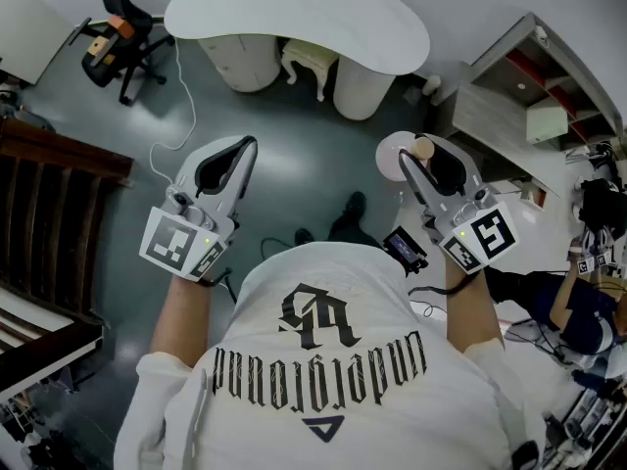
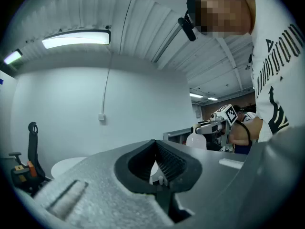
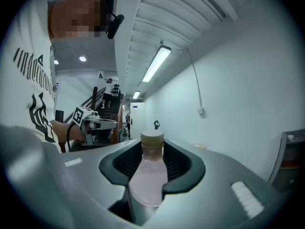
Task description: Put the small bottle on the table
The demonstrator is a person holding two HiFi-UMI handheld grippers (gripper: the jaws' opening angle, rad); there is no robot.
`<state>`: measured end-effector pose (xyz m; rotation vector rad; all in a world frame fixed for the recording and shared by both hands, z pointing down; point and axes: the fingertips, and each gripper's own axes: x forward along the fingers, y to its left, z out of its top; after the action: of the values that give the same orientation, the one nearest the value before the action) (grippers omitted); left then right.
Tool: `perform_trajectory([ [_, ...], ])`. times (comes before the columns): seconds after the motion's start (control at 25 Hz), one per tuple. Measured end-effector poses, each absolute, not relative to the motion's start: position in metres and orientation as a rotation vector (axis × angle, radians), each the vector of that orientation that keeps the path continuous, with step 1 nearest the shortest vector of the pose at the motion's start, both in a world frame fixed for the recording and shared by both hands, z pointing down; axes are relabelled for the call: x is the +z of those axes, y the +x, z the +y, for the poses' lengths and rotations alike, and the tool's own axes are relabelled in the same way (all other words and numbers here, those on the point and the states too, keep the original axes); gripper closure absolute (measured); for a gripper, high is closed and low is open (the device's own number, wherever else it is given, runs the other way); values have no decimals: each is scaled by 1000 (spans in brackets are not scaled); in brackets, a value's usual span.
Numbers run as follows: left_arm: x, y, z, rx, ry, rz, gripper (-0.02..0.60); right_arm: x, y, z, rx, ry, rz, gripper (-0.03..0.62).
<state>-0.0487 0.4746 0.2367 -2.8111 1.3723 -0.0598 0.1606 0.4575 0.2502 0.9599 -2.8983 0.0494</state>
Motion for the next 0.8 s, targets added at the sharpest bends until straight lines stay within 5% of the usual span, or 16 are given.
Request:
perform_trajectory([
  [0.8, 255, 8, 362, -100, -2837, 1420, 575, 256, 203, 340, 57, 893, -2933, 456],
])
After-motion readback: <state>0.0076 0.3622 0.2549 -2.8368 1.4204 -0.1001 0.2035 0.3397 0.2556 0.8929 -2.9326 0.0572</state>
